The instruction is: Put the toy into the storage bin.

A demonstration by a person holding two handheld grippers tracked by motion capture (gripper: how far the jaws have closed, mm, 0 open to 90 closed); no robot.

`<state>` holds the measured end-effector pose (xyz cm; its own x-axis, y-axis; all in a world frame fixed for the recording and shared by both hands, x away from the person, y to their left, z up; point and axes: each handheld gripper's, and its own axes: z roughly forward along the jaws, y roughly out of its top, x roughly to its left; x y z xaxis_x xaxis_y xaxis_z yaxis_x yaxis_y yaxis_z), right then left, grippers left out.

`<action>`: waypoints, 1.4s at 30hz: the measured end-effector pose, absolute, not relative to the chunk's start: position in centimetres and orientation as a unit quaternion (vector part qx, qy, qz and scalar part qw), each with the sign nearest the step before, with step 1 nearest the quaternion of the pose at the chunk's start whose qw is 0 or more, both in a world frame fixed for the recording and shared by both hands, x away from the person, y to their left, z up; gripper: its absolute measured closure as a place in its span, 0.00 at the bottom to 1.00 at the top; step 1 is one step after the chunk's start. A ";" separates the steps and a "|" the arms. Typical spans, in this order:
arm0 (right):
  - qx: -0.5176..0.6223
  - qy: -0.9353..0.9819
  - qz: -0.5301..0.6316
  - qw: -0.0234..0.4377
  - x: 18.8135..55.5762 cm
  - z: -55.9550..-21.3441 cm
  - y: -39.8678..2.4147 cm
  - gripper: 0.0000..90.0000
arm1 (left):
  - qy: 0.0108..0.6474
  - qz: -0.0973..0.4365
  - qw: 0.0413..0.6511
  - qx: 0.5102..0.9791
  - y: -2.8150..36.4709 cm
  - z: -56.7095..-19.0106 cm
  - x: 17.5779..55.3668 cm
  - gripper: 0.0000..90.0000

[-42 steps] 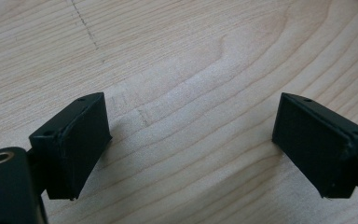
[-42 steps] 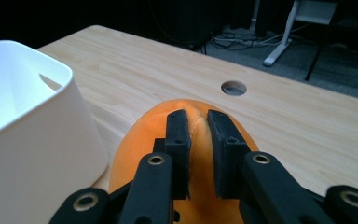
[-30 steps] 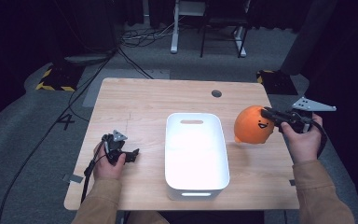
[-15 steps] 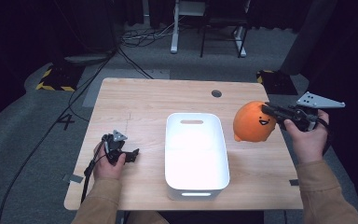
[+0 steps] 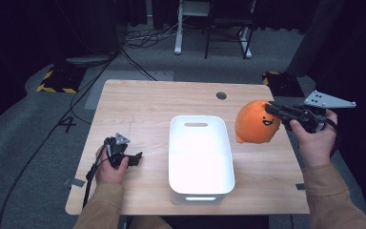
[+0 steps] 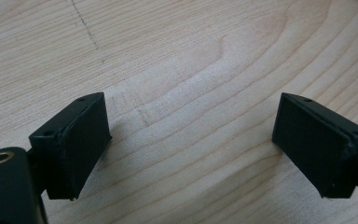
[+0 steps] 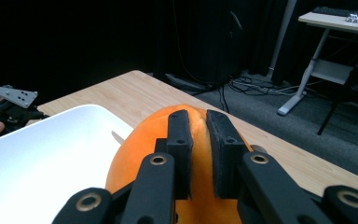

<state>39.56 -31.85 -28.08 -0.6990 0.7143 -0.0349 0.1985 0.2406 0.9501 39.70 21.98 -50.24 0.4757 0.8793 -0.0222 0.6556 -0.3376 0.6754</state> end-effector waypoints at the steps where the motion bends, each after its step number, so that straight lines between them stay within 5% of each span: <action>1: 0.303 0.748 0.539 0.241 39.5 -28.0 -31.6 0.89 | 0.481 0.177 0.317 0.799 22.0 -50.2 39.7 0.13; 42: 0.197 0.778 0.566 0.190 40.3 -25.8 -19.6 0.90 | 0.480 0.176 0.316 0.799 22.0 -50.2 39.7 0.13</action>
